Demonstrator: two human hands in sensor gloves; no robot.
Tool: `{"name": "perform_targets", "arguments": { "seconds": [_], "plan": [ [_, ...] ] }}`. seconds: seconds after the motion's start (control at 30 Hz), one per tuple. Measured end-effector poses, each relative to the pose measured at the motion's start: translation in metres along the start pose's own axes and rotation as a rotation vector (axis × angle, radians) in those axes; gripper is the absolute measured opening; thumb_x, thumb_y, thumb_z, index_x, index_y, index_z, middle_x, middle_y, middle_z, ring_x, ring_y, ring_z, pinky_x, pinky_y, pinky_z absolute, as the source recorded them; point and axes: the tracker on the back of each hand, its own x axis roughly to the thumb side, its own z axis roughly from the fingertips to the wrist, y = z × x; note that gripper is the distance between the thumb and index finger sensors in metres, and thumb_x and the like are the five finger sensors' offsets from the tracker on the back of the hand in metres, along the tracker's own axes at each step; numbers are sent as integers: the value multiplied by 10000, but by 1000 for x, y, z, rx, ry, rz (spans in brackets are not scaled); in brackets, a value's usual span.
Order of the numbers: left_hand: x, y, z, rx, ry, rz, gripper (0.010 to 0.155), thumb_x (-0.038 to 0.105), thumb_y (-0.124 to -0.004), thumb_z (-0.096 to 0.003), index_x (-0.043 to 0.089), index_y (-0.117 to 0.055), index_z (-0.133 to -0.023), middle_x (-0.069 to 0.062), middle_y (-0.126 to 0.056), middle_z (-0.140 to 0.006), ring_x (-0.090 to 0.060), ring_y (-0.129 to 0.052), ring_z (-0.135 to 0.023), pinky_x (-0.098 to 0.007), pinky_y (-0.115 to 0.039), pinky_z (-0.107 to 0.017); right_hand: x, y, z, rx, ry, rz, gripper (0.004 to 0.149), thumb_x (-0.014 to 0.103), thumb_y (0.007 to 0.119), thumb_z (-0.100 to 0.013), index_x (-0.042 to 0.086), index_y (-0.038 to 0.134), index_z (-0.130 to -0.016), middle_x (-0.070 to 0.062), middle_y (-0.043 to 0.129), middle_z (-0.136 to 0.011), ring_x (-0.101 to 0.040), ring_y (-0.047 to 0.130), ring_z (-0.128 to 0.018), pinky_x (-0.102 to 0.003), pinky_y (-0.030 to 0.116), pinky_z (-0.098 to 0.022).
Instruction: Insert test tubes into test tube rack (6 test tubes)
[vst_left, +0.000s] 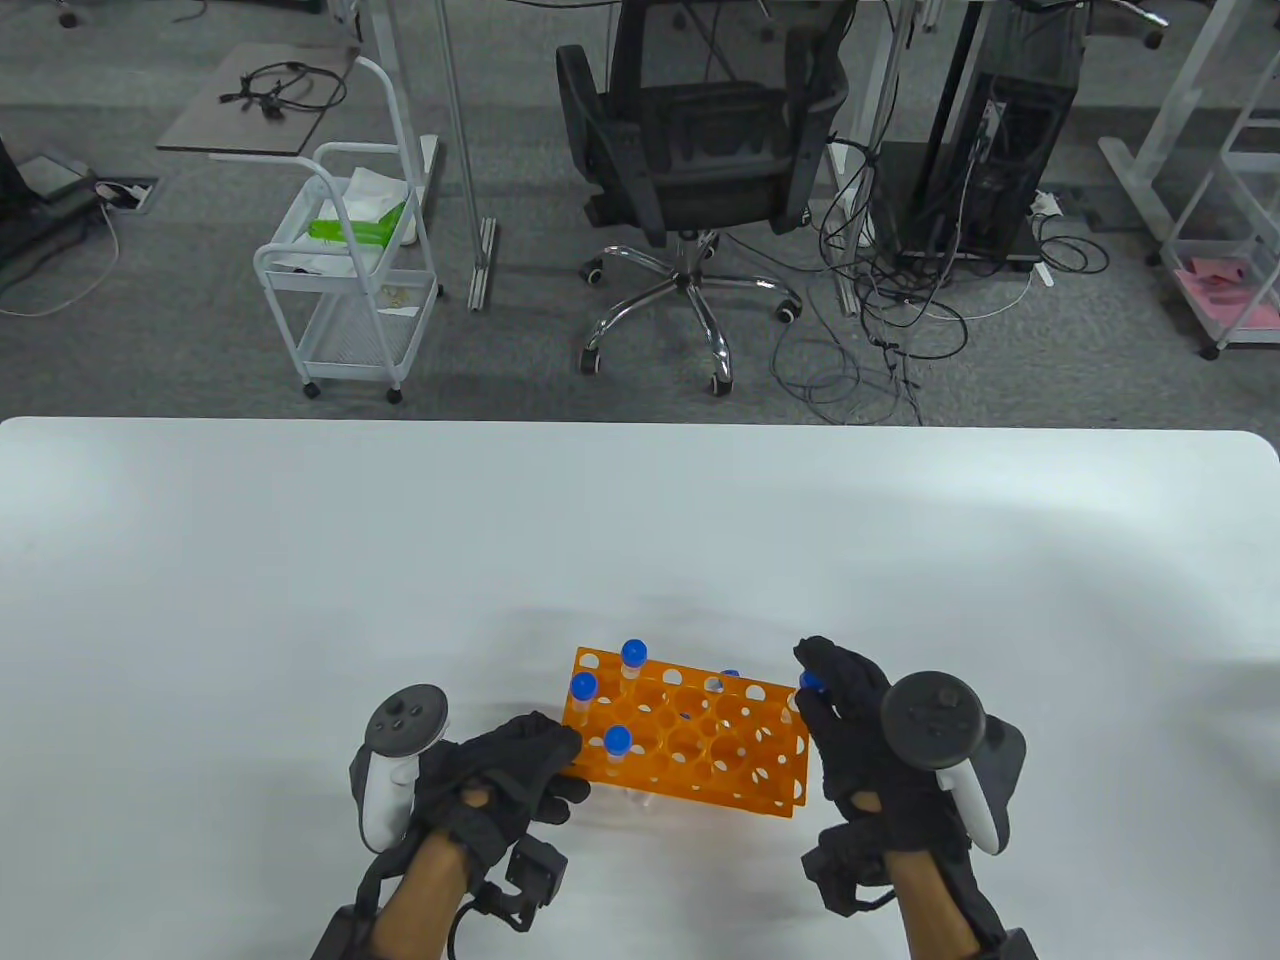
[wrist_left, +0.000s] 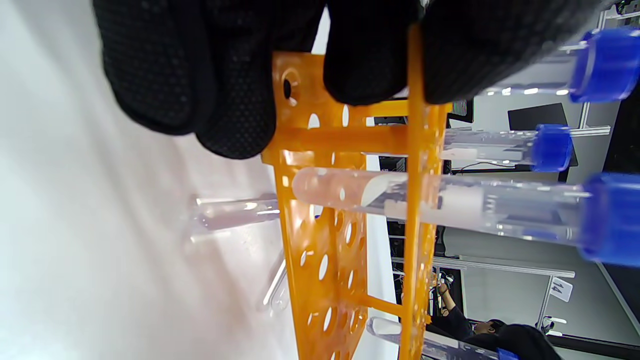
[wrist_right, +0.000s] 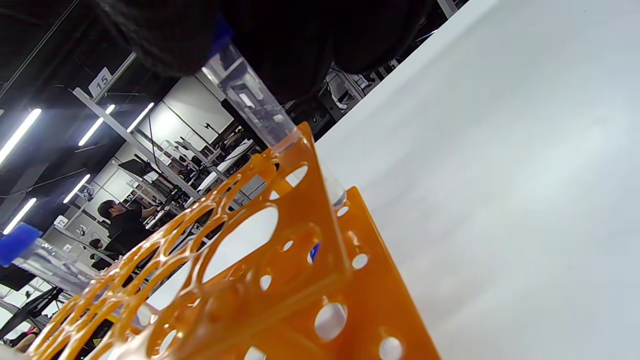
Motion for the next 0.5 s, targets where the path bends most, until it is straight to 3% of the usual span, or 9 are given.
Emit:
{"name": "perform_targets", "arguments": {
  "seconds": [0.23, 0.5],
  "plan": [
    [0, 0, 0, -1, 1, -1, 421, 468, -798, -426, 165, -836, -715, -253, -815, -928, -348, -985, -689, -452, -897, -433, 1, 1, 0, 17, 5, -4, 553, 500, 753, -509, 497, 517, -1010, 211, 595, -1095, -83, 773, -997, -406, 680, -757],
    [1, 2, 2, 15, 10, -4, 417, 464, -794, -430, 165, -832, -719, -255, -808, -933, -351, -980, -693, -453, -896, -435, -4, -2, -1, 16, 19, -31, 706, 626, 758, -446, 476, 425, -1049, 178, 501, -1144, -131, 684, -1065, -426, 653, -773]
  ]
}}
